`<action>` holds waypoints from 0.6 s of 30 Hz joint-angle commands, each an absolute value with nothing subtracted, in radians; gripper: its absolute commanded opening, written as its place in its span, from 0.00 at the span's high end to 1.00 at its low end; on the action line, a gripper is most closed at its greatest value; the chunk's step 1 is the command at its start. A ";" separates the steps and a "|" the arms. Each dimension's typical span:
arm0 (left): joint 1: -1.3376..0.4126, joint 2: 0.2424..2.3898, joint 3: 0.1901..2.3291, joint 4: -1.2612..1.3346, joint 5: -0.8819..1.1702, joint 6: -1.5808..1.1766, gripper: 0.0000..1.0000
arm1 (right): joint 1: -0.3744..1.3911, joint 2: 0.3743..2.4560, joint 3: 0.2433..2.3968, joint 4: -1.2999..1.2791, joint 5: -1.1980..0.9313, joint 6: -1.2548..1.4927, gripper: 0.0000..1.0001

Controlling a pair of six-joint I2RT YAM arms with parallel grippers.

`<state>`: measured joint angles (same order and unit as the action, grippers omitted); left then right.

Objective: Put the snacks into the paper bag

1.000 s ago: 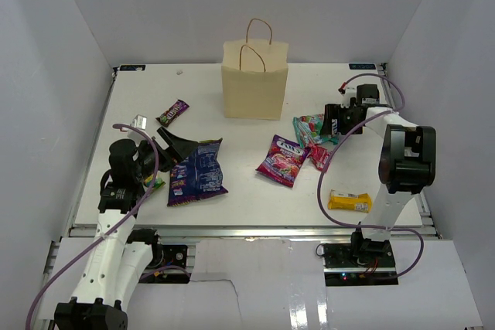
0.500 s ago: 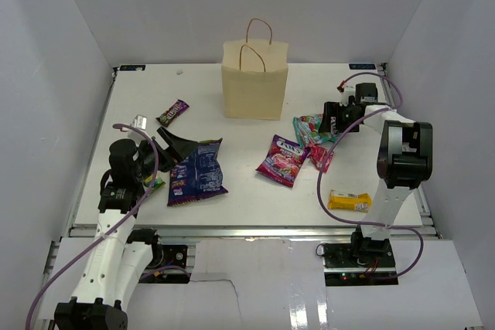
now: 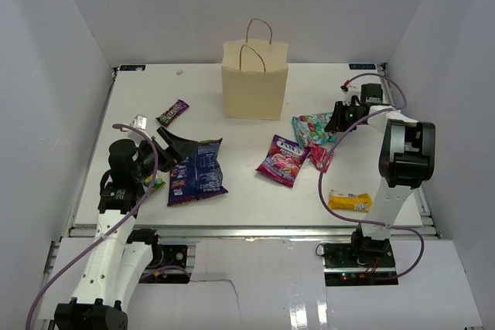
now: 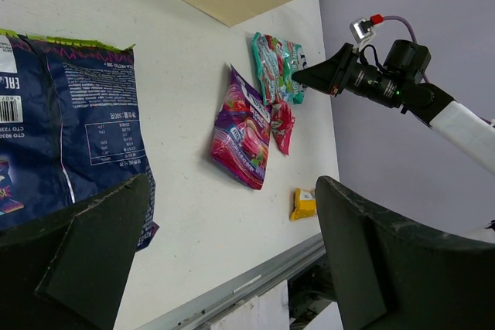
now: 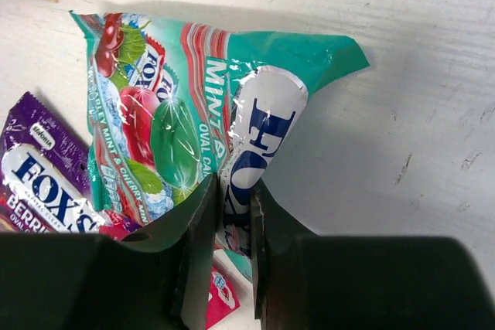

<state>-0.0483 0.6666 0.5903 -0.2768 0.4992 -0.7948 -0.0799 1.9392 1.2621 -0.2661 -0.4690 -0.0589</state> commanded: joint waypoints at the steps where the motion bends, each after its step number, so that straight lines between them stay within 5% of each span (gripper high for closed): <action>1: -0.045 0.666 0.604 -0.253 0.518 -0.799 0.02 | -0.106 1.905 1.266 -0.247 -0.576 -0.087 0.83; 4: -0.045 0.667 0.600 -0.238 0.528 -0.801 0.02 | -0.107 1.815 1.263 -0.229 -0.699 -0.112 0.92; 18: -0.046 0.704 0.617 -0.206 0.569 -0.775 0.02 | -0.086 1.411 1.290 -0.040 -0.738 0.146 0.92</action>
<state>-0.0483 0.6865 0.5900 -0.2310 0.5407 -0.7940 -0.0956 1.4433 1.2160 -0.1196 -0.7387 0.0711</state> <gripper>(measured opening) 0.979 0.238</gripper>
